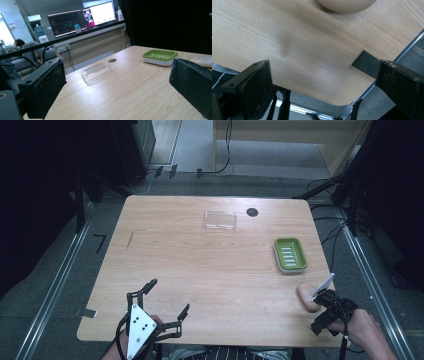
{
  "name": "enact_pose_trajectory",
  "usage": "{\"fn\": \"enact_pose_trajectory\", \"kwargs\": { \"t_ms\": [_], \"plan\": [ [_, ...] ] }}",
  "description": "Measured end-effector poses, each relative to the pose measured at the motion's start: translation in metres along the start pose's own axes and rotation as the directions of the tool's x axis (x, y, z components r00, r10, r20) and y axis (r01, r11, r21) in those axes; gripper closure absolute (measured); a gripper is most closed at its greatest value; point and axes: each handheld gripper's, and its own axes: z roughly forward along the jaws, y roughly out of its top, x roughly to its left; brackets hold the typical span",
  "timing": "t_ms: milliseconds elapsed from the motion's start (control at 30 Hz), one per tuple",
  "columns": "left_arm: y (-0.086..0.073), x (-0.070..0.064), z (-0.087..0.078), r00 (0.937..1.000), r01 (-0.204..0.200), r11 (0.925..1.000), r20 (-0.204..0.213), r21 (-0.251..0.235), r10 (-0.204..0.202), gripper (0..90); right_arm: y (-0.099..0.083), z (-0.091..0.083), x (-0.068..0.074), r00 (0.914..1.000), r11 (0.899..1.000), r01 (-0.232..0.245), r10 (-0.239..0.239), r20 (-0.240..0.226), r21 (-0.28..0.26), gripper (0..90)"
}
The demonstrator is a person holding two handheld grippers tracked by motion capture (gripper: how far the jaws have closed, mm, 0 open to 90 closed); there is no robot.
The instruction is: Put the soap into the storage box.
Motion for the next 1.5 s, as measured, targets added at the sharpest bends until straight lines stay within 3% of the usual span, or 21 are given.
{"fn": "enact_pose_trajectory", "kwargs": {
  "t_ms": [967,1500],
  "plan": [
    [0.001,-0.003,0.003,0.9998,-0.012,0.9999,0.014,0.001,0.012,1.1,0.002,-0.006,0.001,0.9997,1.000,0.023,-0.023,-0.006,-0.005,0.2],
    [0.001,-0.003,0.004,0.9998,-0.011,0.9999,0.017,0.003,0.011,1.1,0.016,-0.014,-0.002,0.9998,1.000,0.005,-0.006,-0.018,-0.023,0.0]
  ]
}}
